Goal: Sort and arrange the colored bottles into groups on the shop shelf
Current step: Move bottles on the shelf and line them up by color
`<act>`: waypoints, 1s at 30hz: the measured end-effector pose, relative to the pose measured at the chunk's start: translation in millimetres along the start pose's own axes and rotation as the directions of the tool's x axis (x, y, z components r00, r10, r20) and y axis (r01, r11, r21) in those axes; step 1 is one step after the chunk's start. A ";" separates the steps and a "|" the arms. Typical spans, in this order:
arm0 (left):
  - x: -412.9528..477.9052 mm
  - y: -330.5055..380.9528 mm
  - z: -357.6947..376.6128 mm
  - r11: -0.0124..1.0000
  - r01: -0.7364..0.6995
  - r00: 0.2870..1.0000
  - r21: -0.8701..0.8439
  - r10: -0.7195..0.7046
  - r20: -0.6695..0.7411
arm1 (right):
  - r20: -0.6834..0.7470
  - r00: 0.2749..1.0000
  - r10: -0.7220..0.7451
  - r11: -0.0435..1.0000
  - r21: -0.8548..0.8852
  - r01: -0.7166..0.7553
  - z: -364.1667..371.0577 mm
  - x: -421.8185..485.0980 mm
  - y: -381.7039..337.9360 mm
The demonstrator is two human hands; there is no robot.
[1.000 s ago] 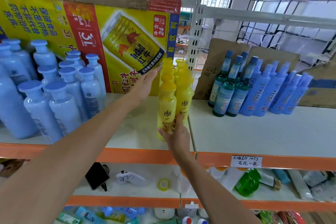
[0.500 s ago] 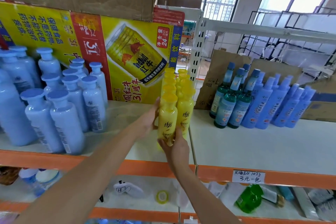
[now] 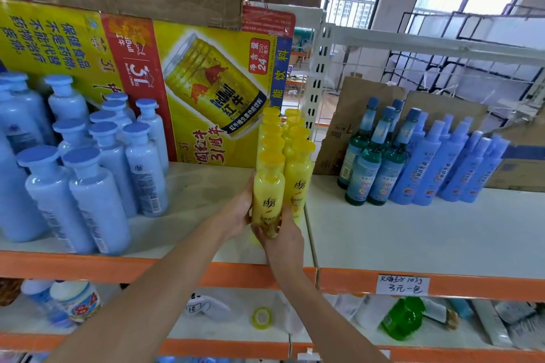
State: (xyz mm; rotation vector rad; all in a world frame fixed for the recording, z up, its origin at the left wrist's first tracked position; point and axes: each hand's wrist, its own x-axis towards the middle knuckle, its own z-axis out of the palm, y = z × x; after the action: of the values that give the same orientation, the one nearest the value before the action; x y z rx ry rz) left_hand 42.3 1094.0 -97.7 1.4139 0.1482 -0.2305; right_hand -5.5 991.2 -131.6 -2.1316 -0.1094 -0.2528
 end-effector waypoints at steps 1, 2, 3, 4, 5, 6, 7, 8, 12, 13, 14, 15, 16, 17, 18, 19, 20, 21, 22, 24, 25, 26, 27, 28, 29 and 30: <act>0.5 0.0 0.1 1.000 0.002 1.000 0.002 -0.002 -0.002 | -0.004 1.000 -0.001 1.000 0.003 0.001 1.0 0.0 0.3; 0.7 0.2 0.1 1.000 0.005 1.000 0.003 -0.005 -0.008 | -0.009 1.000 -0.005 1.000 0.003 0.005 1.9 0.1 0.6; 1.0 0.0 -0.2 1.000 0.009 1.000 0.006 -0.009 -0.013 | -0.012 1.000 -0.010 1.000 0.001 0.010 2.3 0.1 0.8; 0.6 0.1 -0.3 1.000 0.013 1.000 0.012 -0.012 -0.013 | -0.015 1.000 -0.017 1.000 -0.001 0.017 2.1 0.0 1.0; -0.5 0.6 -0.2 1.000 0.015 1.000 0.021 -0.014 -0.009 | -0.016 1.000 -0.025 1.000 -0.002 0.024 1.9 0.1 1.2; -1.7 0.4 -0.6 0.999 0.014 1.000 0.029 -0.013 -0.006 | -0.016 0.999 -0.030 1.000 -0.003 0.030 1.5 0.0 1.3; -2.8 0.3 -0.8 0.999 0.012 1.000 0.033 -0.012 -0.001 | -0.016 0.999 -0.034 0.999 -0.004 0.034 1.2 -0.3 1.4; -3.8 0.1 -0.9 0.999 0.008 1.000 0.032 -0.008 0.000 | -0.017 0.999 -0.036 0.999 -0.006 0.036 1.1 -0.7 1.4; -4.8 0.0 0.6 1.000 -0.015 1.000 0.027 0.015 -0.015 | -0.024 1.000 -0.019 1.000 -0.007 0.019 2.3 -1.4 2.2; -5.1 0.0 1.3 1.000 -0.019 1.000 0.021 0.019 -0.013 | -0.024 1.000 -0.010 1.000 -0.007 0.010 2.2 -1.3 2.6; -5.4 -0.1 2.0 1.000 -0.017 1.000 0.005 0.017 -0.006 | -0.024 1.000 -0.001 1.000 -0.007 0.001 2.1 -1.2 2.9; -5.7 -0.5 2.7 1.000 -0.013 1.000 -0.011 0.013 0.006 | -0.025 1.000 0.004 1.000 -0.009 -0.005 2.0 -1.0 3.1; -6.2 -0.5 3.3 1.000 -0.015 1.000 -0.028 0.016 0.020 | -0.026 1.000 0.007 1.000 -0.012 -0.007 2.0 -0.9 3.2; -7.0 -0.1 4.1 0.999 -0.020 0.999 -0.040 0.022 0.033 | -0.027 1.000 0.006 1.000 -0.015 -0.006 2.2 -0.9 3.3; -8.2 0.4 4.9 0.998 -0.027 0.999 -0.050 0.028 0.037 | -0.028 1.000 0.006 1.000 -0.018 -0.006 2.4 -1.0 3.3; -8.7 0.4 5.1 0.998 -0.029 0.999 -0.053 0.032 0.038 | -0.027 1.000 0.006 1.000 -0.019 -0.007 2.7 -1.2 3.2; -9.0 0.4 5.2 0.998 -0.034 0.999 -0.059 0.036 0.033 | -0.027 1.000 0.008 1.000 -0.018 -0.009 2.9 -1.6 3.2; -8.5 0.1 5.2 0.998 -0.039 0.999 -0.056 0.041 0.029 | -0.026 1.000 0.009 1.000 -0.015 -0.009 2.9 -1.8 3.2; -8.8 -0.3 5.1 0.998 -0.041 0.999 -0.050 0.043 0.026 | -0.024 1.000 0.011 1.000 -0.010 -0.011 2.6 -2.0 2.8; -10.8 -0.1 5.1 0.999 -0.038 0.999 -0.022 0.038 0.001 | -0.012 1.000 0.016 1.000 0.002 -0.016 0.8 -1.8 1.5; -10.7 -0.4 4.6 0.999 -0.038 0.999 0.002 0.038 -0.019 | 0.001 1.000 0.018 1.000 0.007 -0.018 -0.5 -1.5 1.1; -10.8 -0.1 4.7 0.998 -0.045 0.998 0.032 0.046 -0.040 | 0.018 1.000 0.017 1.000 0.009 -0.017 -2.0 -1.2 0.8; -11.3 0.8 4.5 0.996 -0.054 0.996 0.072 0.059 -0.061 | 0.034 0.999 0.013 1.000 0.006 -0.013 -3.6 -1.0 0.8; -12.8 3.2 4.4 0.991 -0.067 0.994 0.114 0.076 -0.082 | 0.047 0.999 0.004 1.000 0.001 -0.004 -5.4 -0.6 1.0; -14.2 5.7 3.2 0.985 -0.078 0.990 0.153 0.094 -0.105 | 0.056 0.998 -0.005 1.000 -0.001 0.005 -7.4 -0.2 1.5; -15.3 8.5 1.8 0.979 -0.092 0.985 0.183 0.117 -0.128 | 0.062 0.998 -0.015 1.000 0.001 0.015 -9.6 0.1 2.0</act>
State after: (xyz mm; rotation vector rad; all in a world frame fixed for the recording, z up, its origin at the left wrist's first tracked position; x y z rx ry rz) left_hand 29.4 1094.4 -85.7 1.6106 0.1700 -0.0588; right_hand -6.3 982.0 -128.2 -2.1393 -0.1621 -0.1953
